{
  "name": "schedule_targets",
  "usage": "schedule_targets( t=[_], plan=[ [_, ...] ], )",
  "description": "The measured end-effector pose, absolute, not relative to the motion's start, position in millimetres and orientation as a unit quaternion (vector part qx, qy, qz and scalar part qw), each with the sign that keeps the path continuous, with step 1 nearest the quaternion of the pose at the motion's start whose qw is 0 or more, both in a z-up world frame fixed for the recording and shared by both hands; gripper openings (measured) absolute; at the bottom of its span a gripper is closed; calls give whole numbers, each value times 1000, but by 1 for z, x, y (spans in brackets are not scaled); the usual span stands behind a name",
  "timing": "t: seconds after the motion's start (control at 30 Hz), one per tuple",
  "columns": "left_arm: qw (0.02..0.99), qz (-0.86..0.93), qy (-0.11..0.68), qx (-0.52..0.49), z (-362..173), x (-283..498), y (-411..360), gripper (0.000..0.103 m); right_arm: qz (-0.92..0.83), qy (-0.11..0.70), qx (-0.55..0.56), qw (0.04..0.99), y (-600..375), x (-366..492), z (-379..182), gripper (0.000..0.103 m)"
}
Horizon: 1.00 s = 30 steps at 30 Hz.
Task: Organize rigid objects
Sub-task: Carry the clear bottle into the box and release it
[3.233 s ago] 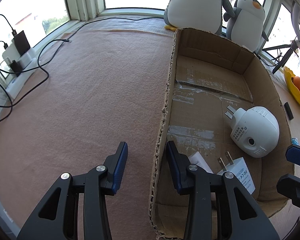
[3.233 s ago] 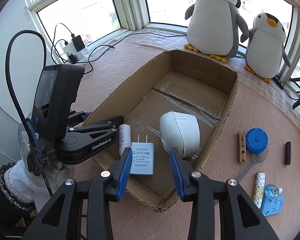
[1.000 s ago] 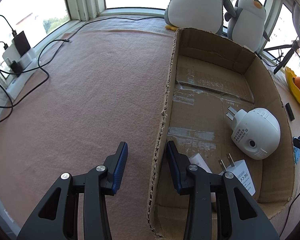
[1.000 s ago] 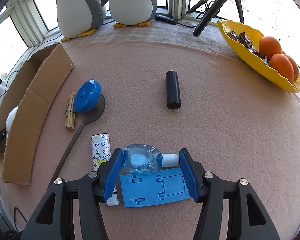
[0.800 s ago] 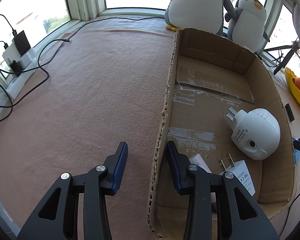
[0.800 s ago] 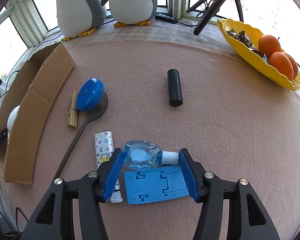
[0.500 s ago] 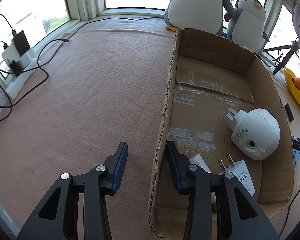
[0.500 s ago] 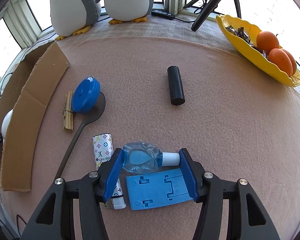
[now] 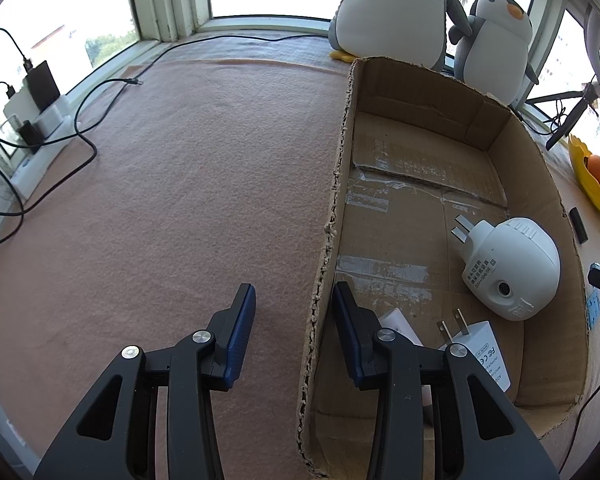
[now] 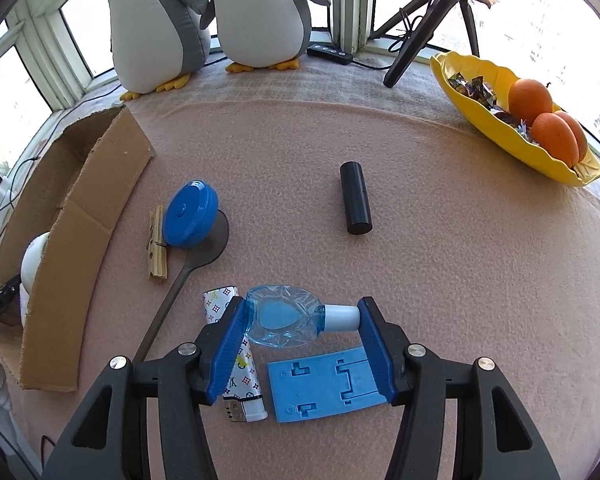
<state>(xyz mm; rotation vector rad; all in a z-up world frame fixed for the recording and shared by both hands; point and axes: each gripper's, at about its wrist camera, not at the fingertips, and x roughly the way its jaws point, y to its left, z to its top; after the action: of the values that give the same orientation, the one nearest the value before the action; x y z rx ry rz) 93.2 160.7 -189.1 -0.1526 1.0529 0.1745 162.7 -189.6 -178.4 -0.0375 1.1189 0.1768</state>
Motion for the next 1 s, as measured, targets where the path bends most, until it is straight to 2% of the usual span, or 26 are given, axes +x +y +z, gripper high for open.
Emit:
schedule_targets(
  t=[0.57,1.0],
  plan=[
    [859,83,499,-75,-188,94,161,38,217,463,-36,859,-90,123,-107,52],
    [859,83,499,-75,-189,94,161,38,279,470,-75,834,-13,100,-123,52]
  ],
)
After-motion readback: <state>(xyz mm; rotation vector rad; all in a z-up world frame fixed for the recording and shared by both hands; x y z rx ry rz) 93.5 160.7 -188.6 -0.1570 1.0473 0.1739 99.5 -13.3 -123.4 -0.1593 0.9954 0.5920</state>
